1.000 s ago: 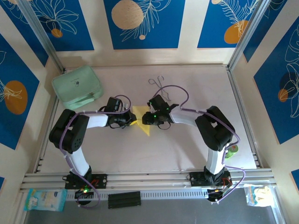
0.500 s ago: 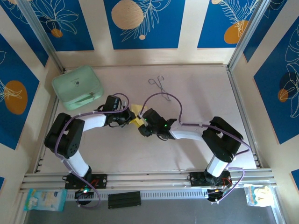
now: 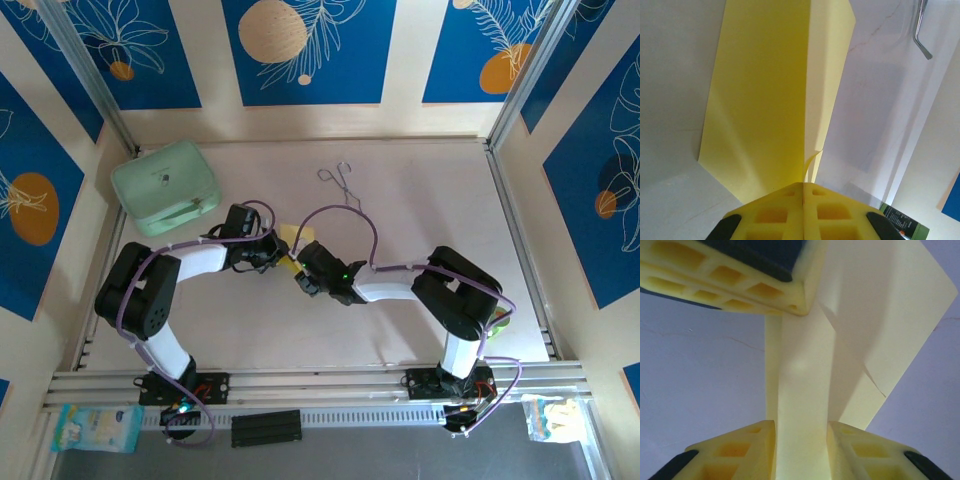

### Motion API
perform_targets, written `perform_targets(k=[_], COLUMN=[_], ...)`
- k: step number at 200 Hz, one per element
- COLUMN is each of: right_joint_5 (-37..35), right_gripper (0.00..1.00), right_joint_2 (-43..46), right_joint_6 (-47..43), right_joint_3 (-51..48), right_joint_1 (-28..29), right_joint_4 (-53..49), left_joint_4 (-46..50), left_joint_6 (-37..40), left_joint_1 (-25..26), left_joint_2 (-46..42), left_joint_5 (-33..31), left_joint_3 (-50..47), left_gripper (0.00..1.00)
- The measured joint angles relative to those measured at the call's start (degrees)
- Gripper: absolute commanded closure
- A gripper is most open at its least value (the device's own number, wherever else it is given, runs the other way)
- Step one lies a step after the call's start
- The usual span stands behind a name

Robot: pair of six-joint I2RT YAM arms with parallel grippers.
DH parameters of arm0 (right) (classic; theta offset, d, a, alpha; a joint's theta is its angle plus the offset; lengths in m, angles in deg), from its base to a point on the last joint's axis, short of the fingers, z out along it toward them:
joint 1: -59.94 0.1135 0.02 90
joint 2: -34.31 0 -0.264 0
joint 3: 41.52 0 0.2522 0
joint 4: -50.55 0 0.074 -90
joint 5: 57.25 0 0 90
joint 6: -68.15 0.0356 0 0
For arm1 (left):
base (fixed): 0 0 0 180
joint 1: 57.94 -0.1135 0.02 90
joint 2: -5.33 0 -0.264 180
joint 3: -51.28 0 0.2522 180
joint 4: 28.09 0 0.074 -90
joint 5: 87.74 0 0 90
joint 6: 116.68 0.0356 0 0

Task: Fold a paper plane with a square sheet of paper (pick it up from the middle)
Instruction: Fourth fold the wing at the center of the table.

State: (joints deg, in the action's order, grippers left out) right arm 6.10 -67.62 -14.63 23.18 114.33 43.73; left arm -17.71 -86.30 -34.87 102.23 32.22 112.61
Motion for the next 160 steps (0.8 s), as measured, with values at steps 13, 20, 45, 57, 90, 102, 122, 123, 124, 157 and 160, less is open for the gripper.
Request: perform_targets(k=[13, 20, 45, 57, 90, 102, 122, 123, 124, 157, 160], right_joint_5=[-0.2, -0.3, -0.5, -0.5, -0.6, -0.6, 0.1, 0.1, 0.1, 3.0, 3.3], right_gripper=[0.73, 0.74, 0.80, 0.82, 0.88, 0.90, 0.92, 0.92, 0.92, 0.92, 0.92], right_joint_2=[0.0, 0.0, 0.0, 0.0, 0.0, 0.0, 0.0, 0.0, 0.0, 0.0, 0.0], right_joint_6=[-0.1, -0.2, -0.6, -0.7, -0.9, -0.8, -0.8, -0.8, -0.8, -0.6, -0.6], right_joint_3=[0.0, 0.0, 0.0, 0.0, 0.0, 0.0, 0.0, 0.0, 0.0, 0.0, 0.0], right_joint_1=[0.0, 0.0, 0.0, 0.0, 0.0, 0.0, -0.5, -0.5, -0.5, -1.4, -1.4], right_joint_4=[0.2, 0.2, 0.3, 0.3, 0.3, 0.3, 0.3, 0.3, 0.3, 0.5, 0.5], left_joint_4=[0.0, 0.0, 0.5, 1.3, 5.2, 6.5, 8.3, 8.3, 8.3, 8.3, 8.2], left_joint_6=[-0.2, -0.2, -0.4, -0.5, 0.0, 0.4, 1.2, 1.2, 1.2, 1.2, 1.1], left_joint_1=[0.0, 0.0, 0.0, 0.0, -0.3, -0.8, -1.9, -1.9, -2.0, -3.2, -3.2], left_joint_2=[0.0, 0.0, -0.2, -0.7, -4.5, -6.6, -10.2, -10.3, -10.4, -13.7, -13.8], left_joint_5=[0.0, 0.0, 0.0, -0.2, -2.0, -3.3, -5.3, -5.3, -5.4, -7.2, -7.3], left_joint_3=[0.0, 0.0, 0.2, 0.3, 1.9, 2.5, 2.3, 2.3, 2.3, -2.0, -2.5], left_gripper=[0.90, 0.89, 0.87, 0.83, 0.77, 0.75, 0.75, 0.75, 0.75, 0.78, 0.79])
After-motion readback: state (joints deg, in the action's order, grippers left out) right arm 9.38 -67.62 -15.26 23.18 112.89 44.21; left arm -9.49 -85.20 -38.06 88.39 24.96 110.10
